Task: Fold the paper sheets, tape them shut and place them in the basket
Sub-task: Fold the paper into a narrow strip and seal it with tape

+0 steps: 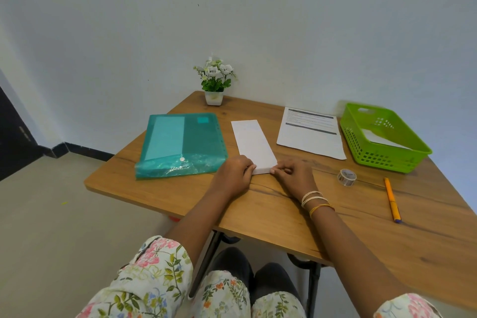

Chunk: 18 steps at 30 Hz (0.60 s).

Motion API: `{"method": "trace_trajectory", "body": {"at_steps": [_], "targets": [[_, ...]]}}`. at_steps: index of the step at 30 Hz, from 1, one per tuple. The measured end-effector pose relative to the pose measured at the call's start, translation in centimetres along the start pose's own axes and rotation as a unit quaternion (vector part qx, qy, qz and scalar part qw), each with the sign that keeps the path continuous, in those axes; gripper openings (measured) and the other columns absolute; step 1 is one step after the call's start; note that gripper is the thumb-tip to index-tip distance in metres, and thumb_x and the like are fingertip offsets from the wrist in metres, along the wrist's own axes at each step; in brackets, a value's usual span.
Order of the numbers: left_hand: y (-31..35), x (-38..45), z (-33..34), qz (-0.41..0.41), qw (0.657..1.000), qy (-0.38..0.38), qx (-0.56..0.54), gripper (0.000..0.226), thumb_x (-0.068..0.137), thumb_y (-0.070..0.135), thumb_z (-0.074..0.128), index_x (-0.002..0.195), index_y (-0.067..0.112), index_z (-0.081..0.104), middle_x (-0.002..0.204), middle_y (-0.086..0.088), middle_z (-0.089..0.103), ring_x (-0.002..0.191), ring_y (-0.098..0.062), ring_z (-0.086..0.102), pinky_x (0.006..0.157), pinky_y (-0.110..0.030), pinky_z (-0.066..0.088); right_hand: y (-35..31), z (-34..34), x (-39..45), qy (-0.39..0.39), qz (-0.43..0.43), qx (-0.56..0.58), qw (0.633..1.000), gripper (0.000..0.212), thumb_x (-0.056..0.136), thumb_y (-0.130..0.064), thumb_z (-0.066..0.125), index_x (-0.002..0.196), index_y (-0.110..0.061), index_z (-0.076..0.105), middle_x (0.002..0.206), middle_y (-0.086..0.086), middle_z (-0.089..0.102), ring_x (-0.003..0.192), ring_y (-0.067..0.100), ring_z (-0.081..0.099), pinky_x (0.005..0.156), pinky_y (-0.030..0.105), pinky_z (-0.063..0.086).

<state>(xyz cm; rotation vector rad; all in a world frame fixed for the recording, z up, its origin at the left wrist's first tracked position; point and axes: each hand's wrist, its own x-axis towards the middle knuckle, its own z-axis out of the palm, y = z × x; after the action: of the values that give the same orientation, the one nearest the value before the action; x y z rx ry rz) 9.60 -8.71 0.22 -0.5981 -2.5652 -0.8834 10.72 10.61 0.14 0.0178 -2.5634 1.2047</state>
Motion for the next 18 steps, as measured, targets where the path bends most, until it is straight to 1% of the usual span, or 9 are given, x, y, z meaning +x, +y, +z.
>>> {"method": "trace_trajectory", "body": {"at_steps": [2,3,6,8,13,16,18], "targets": [[0.1,0.1,0.1,-0.006,1.000,0.000,-0.002,0.027,0.097,0.030,0.050,0.096,0.013,0.071,0.090,-0.002,0.067,0.080,-0.013,0.057,0.071,-0.031,0.050,0.0,0.3,0.2,0.011,0.007,-0.016,1.000,0.016,0.078,-0.026,0.076,0.091,-0.017,0.076,0.092,-0.005,0.072,0.080,0.003,0.058,0.078,0.025,0.053],[0.1,0.1,0.1,-0.006,1.000,-0.003,-0.003,0.027,0.097,0.032,0.050,0.097,0.014,0.070,0.091,-0.002,0.067,0.081,-0.013,0.057,0.071,-0.029,0.049,0.0,0.4,0.3,0.015,0.009,-0.028,0.999,0.019,0.078,-0.028,0.076,0.094,-0.017,0.076,0.092,-0.004,0.072,0.079,0.004,0.059,0.078,0.026,0.053],[-0.1,0.1,-0.1,0.004,1.000,-0.018,-0.006,0.024,0.094,0.030,0.056,0.113,0.021,0.067,0.104,0.003,0.068,0.088,-0.007,0.057,0.076,-0.021,0.046,0.0,0.8,0.4,0.026,0.016,-0.055,0.998,0.028,0.077,-0.030,0.076,0.102,-0.016,0.073,0.094,0.000,0.072,0.080,0.009,0.061,0.077,0.027,0.054],[-0.2,0.1,-0.1,0.016,0.999,-0.030,-0.001,0.029,0.093,0.026,0.058,0.121,0.025,0.065,0.110,0.004,0.068,0.094,-0.009,0.058,0.081,-0.023,0.047,-0.1,1.0,0.2,0.038,0.014,-0.057,0.998,0.029,0.077,-0.028,0.076,0.103,-0.016,0.072,0.096,0.001,0.072,0.082,0.011,0.062,0.077,0.026,0.054],[-0.4,0.3,0.0,0.034,0.998,-0.050,0.035,0.024,0.093,0.022,0.059,0.113,0.021,0.071,0.110,0.003,0.069,0.097,-0.011,0.060,0.083,-0.027,0.050,-0.6,1.2,-0.2,0.047,0.009,-0.084,0.995,0.017,0.081,-0.027,0.074,0.094,-0.016,0.075,0.095,0.002,0.072,0.084,0.013,0.062,0.079,0.033,0.055],[-0.3,0.2,0.1,0.043,0.997,-0.045,0.044,0.022,0.093,0.022,0.058,0.110,0.019,0.073,0.109,0.003,0.070,0.097,-0.010,0.060,0.084,-0.028,0.052,-0.9,1.3,-0.4,0.040,-0.001,-0.110,0.993,0.017,0.084,-0.027,0.070,0.094,-0.015,0.076,0.096,0.002,0.071,0.087,0.015,0.061,0.080,0.033,0.054],[-0.1,0.1,0.2,0.038,0.997,-0.047,0.052,0.024,0.093,0.024,0.057,0.110,0.017,0.072,0.112,0.003,0.069,0.100,-0.011,0.060,0.087,-0.028,0.051,-1.1,1.3,-0.5,0.039,-0.009,-0.130,0.991,0.018,0.086,-0.027,0.068,0.096,-0.013,0.075,0.098,0.004,0.070,0.088,0.017,0.061,0.078,0.030,0.052]]}}
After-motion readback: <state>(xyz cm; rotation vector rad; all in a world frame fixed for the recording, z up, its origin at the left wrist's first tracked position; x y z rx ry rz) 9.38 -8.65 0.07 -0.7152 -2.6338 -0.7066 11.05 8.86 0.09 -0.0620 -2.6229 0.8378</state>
